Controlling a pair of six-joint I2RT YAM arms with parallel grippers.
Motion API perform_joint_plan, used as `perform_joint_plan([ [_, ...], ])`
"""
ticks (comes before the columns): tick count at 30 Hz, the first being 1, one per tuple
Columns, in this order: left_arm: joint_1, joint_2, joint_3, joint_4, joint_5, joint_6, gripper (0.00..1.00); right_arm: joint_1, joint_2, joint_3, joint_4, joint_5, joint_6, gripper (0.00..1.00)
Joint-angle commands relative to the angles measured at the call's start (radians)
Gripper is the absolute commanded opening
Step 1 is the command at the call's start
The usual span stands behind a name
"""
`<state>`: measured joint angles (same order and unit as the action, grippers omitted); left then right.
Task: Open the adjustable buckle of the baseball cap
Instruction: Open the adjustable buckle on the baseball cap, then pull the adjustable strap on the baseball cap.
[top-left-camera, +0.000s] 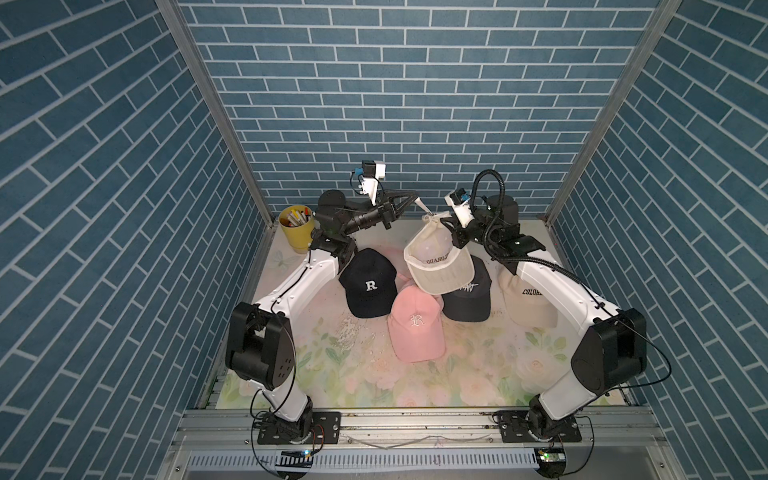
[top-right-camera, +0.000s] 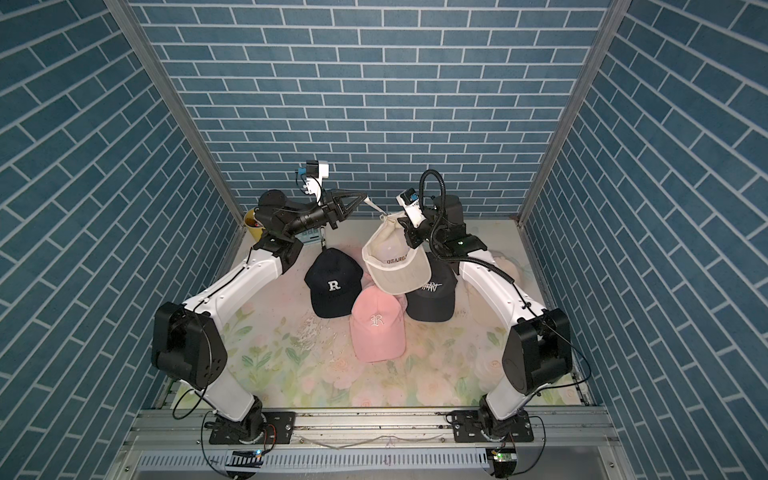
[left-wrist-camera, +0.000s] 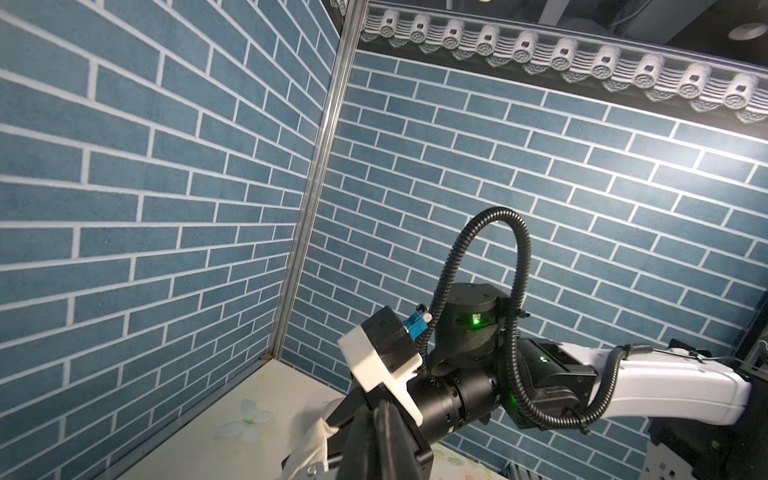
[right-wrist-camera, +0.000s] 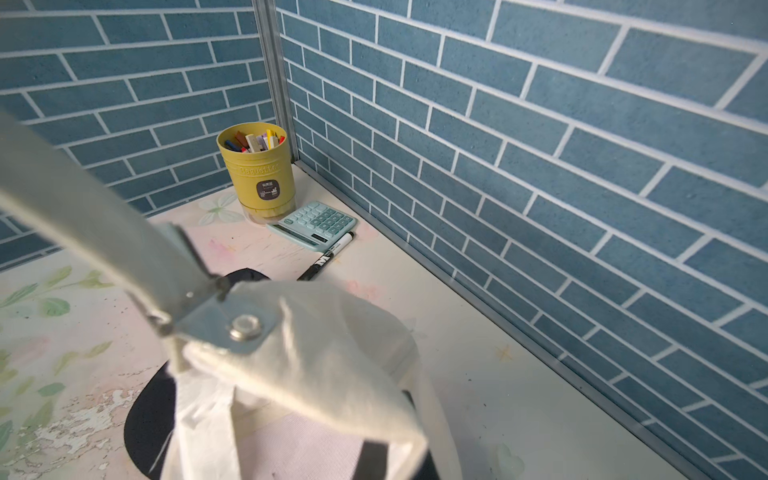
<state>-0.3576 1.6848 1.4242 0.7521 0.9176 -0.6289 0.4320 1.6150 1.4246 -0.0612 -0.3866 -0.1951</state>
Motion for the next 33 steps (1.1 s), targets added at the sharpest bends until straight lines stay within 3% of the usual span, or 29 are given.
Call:
perform_joint_plan([
  [1, 0.002, 0.026, 0.029, 0.141, 0.034, -0.080, 0.00, -0.003, -0.013, -0.015, 0.030, -0.026, -0.007, 0.00],
  [8, -0.010, 0.051, 0.068, 0.037, 0.046, -0.042, 0.03, 0.013, 0.004, 0.038, 0.043, 0.006, -0.033, 0.00],
  [10, -0.008, 0.047, 0.074, -0.078, -0.004, 0.022, 0.44, 0.014, -0.003, 0.051, 0.055, 0.038, 0.000, 0.00],
  [11, -0.009, 0.040, 0.073, -0.122, -0.030, 0.057, 0.58, 0.013, -0.004, 0.053, 0.066, 0.052, 0.024, 0.00],
  [14, -0.009, 0.004, 0.073, -0.281, -0.184, 0.183, 0.85, 0.013, 0.005, 0.086, 0.065, 0.090, 0.113, 0.00],
  [15, -0.010, -0.009, 0.080, -0.340, -0.255, 0.229, 0.88, 0.013, 0.011, 0.102, 0.057, 0.101, 0.145, 0.00],
  [18, -0.018, -0.043, 0.070, -0.449, -0.449, 0.335, 0.89, 0.014, 0.025, 0.143, 0.044, 0.102, 0.228, 0.00],
  [21, -0.024, -0.109, -0.035, -0.425, -0.611, 0.373, 0.89, 0.014, 0.035, 0.177, 0.037, 0.120, 0.295, 0.00],
  [24, -0.042, -0.160, -0.119, -0.393, -0.640, 0.416, 0.88, 0.014, 0.051, 0.228, -0.010, 0.144, 0.347, 0.00],
  [33, -0.175, -0.137, -0.150, -0.376, -0.703, 0.613, 0.88, 0.019, 0.074, 0.305, -0.063, 0.136, 0.439, 0.00],
])
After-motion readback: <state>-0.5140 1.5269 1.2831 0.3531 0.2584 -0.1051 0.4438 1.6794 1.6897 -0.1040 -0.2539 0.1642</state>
